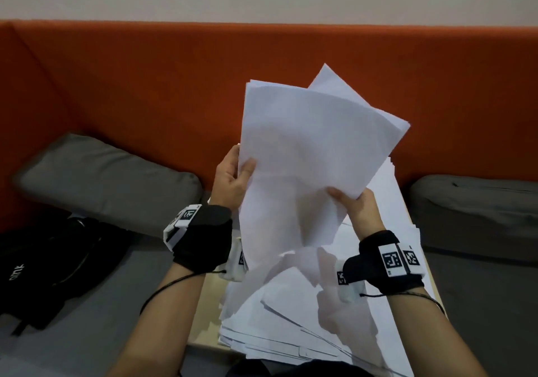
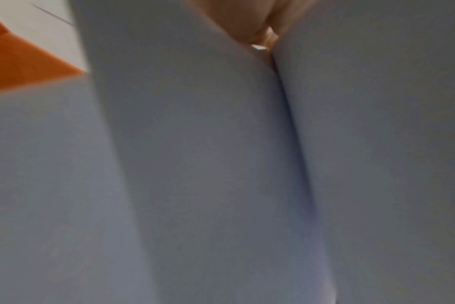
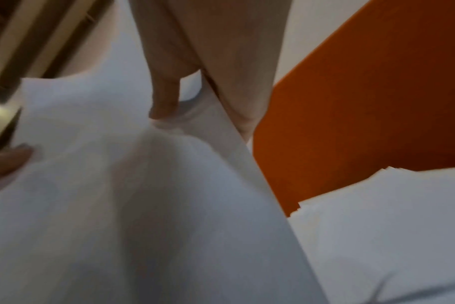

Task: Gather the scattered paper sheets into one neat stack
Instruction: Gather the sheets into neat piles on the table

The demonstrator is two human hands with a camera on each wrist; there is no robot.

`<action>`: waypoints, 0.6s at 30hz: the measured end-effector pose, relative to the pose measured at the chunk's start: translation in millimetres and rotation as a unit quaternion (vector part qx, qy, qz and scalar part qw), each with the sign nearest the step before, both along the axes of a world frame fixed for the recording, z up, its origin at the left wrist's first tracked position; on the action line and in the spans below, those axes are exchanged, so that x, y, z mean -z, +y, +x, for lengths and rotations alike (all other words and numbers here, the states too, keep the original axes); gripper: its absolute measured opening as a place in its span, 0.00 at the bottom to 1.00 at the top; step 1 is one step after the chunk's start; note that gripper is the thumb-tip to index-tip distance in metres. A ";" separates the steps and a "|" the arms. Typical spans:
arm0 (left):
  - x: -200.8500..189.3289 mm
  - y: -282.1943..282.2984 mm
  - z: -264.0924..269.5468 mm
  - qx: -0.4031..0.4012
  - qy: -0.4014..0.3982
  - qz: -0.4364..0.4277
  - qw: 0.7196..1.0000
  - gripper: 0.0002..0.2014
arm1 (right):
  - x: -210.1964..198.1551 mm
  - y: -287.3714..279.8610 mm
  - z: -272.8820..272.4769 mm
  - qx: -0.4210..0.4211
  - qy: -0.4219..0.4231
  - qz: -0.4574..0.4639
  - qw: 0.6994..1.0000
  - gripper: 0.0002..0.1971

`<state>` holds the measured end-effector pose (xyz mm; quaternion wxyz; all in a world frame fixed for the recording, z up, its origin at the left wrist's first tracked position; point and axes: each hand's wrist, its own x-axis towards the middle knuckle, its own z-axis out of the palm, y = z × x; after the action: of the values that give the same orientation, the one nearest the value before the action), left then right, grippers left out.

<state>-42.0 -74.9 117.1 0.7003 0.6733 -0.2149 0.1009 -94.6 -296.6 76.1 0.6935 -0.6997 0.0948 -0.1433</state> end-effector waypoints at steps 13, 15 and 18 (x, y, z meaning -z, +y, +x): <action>-18.6 -4.9 4.2 -0.004 -0.040 -0.060 0.997 0.06 | -1.8 -12.2 5.3 -0.038 -0.033 0.096 0.994 0.28; -9.6 -6.7 8.0 -0.035 -0.028 -0.063 0.997 0.08 | -1.5 -13.2 5.4 0.007 -0.054 0.097 0.994 0.24; 2.1 -9.7 11.5 -0.090 -0.011 -0.056 0.994 0.08 | -2.1 -11.8 7.8 0.032 -0.070 0.068 0.995 0.21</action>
<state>-30.5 -84.6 115.0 0.7229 0.6482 -0.1550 0.1825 -86.8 -308.4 78.2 0.7395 -0.6358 0.0781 -0.2070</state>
